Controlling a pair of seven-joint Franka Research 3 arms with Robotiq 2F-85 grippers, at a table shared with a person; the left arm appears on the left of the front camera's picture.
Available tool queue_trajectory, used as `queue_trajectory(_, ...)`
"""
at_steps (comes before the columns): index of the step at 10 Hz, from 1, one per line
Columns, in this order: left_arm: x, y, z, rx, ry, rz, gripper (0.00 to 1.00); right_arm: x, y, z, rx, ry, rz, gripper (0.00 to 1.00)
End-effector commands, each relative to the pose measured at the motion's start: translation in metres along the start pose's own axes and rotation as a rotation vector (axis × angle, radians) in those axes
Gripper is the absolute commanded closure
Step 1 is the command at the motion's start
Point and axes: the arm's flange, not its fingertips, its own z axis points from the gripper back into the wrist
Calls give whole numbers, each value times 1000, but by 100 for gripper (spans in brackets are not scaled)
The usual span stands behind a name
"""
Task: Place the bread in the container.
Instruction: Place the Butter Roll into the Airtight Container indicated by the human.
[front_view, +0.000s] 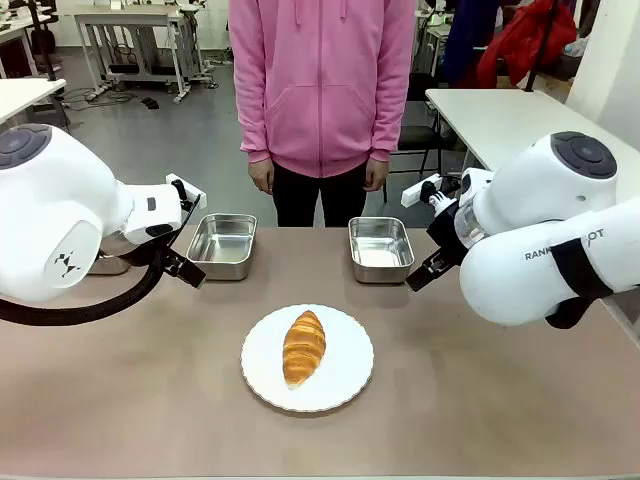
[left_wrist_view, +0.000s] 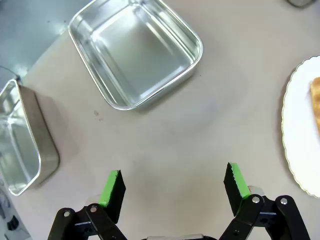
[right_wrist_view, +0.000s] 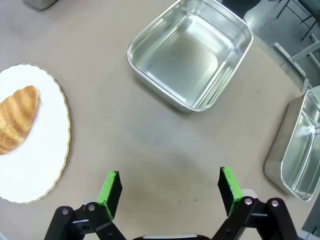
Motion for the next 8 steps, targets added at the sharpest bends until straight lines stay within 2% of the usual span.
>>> queue_trajectory(1, 0, 0, 0, 0, 0, 0, 0, 0, 0, 0, 0, 0, 0, 0)
queue_trajectory(8, 0, 0, 0, 0, 0, 0, 0, 0, 0, 0, 0, 0, 0, 0)
